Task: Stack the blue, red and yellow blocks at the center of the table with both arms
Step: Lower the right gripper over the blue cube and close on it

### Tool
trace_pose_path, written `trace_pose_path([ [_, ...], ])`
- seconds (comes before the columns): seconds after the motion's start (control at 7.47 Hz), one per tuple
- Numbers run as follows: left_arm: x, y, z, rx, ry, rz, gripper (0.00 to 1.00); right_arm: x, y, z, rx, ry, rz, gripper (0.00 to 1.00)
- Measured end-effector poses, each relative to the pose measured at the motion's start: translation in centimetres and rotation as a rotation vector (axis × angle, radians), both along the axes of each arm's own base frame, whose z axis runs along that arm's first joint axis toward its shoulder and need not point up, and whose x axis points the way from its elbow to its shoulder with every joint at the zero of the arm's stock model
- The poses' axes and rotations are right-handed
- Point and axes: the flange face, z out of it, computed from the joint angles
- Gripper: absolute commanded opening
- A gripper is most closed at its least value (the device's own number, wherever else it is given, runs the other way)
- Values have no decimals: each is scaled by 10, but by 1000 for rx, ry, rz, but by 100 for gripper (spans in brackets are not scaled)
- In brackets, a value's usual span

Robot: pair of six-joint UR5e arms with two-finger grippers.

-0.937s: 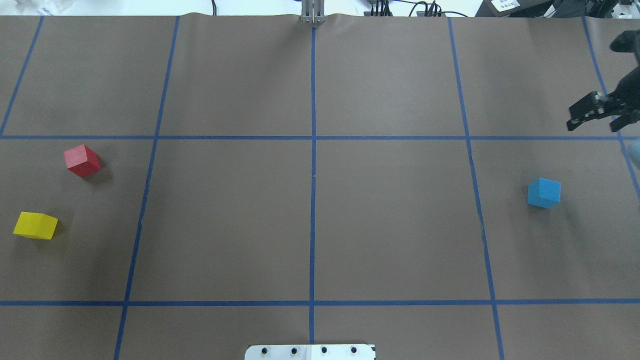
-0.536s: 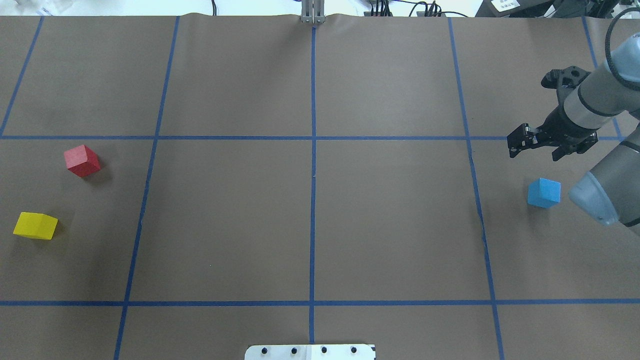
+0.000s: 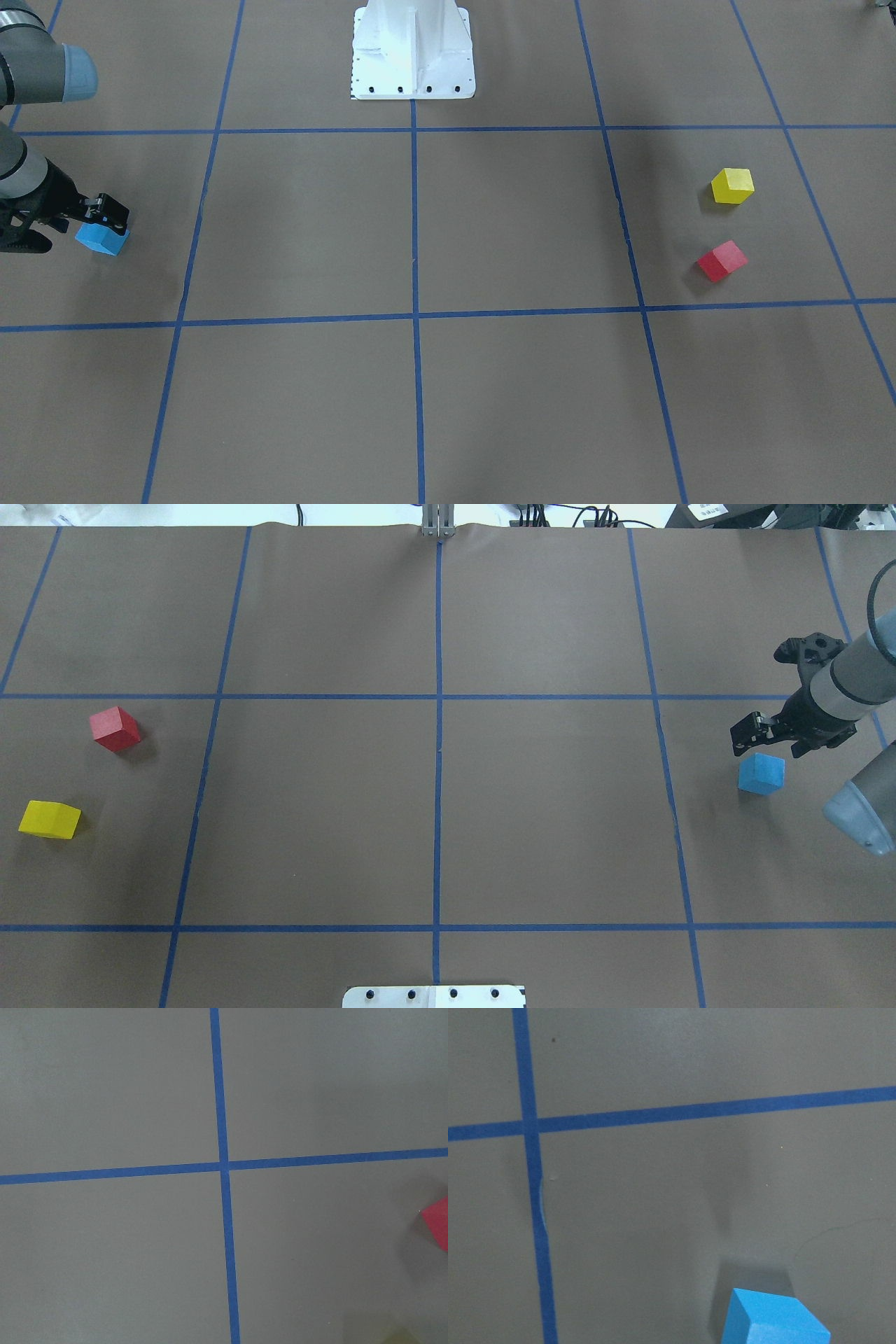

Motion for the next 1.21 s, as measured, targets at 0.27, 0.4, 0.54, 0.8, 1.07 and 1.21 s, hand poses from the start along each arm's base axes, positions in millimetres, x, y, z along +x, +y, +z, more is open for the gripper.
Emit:
trace_pose_path([
  [0.27, 0, 0, 0, -1, 1, -1, 100, 3, 7, 16, -2, 2, -7, 100],
  [0.4, 0, 0, 0, -1, 1, -1, 100, 2, 6, 21, -7, 4, -9, 100],
  [0.54, 0, 0, 0, -1, 1, -1, 100, 0, 3, 26, -15, 10, -9, 100],
  [0.8, 0, 0, 0, -2, 2, -1, 100, -4, 0, 34, -31, 19, -7, 100],
  [1.07, 0, 0, 0, -2, 1, -1, 100, -9, 2, 37, -39, 24, -11, 100],
  [1.21, 0, 0, 0, -2, 1, -1, 100, -11, 2, 40, -44, 27, -15, 98],
])
